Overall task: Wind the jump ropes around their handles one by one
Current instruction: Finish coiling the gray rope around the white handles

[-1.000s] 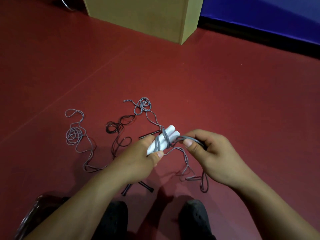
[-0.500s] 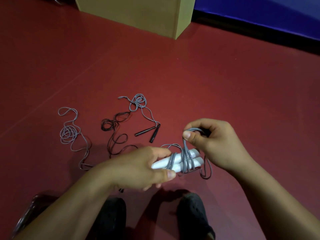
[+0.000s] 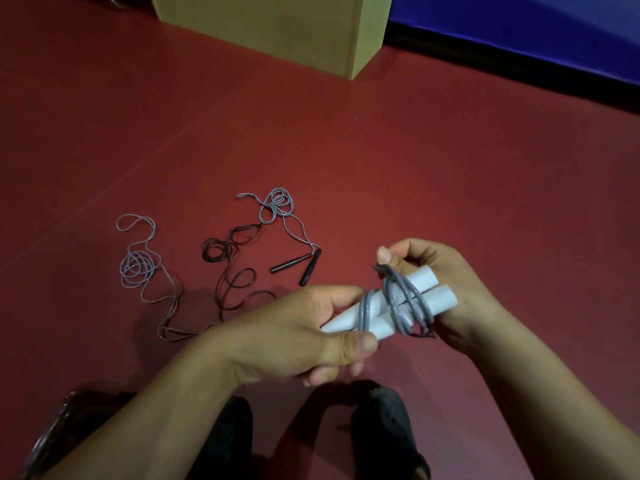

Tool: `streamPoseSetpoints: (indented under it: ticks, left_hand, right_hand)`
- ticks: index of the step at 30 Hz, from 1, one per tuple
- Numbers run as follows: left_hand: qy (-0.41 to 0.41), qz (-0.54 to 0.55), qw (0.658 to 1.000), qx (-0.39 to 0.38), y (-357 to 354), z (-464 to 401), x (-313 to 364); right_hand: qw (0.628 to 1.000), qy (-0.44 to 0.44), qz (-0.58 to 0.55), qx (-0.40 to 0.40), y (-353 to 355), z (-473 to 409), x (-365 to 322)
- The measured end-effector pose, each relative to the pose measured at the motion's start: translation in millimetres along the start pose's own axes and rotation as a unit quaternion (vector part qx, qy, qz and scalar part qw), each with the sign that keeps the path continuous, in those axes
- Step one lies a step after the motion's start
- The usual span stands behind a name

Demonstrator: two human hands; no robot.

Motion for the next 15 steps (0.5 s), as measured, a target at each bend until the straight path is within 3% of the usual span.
streamPoseSetpoints:
  ticks: [2,5,7,15]
  left_hand:
    - [-0.016,0.036,0.999,0.009,0.5,-0.8,2.7]
    - [-0.036,0.034,0.998,0.042,4.8,-1.6,6.5]
    - [-0.043,0.016,0.996,0.077,10.0,-1.9,6.4]
    - [-0.05,0.063,0.975,0.206,31.7,1.2,6.8]
  right_hand:
    - [1.0,0.01,-0.008,-0.005,-6.5,0.8,-1.1]
    - [0.992,-0.024,0.124,-0.023,-21.9,-0.5,1.2]
    - [0.978,-0.045,0.202,0.005,-16.8,0.9,5.4]
    - [0.96,0.046,0.273,-0.04,-20.2,0.7,10.7]
Point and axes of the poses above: each hand's wrist, its own z-axis away from the middle knuckle, its own y-axis out of the back of the hand, x = y × z, the point moved 6 cm from there along -z, towards the middle knuckle, and after that the axes turned 2 degrees about -z, right-handed, at the moved point
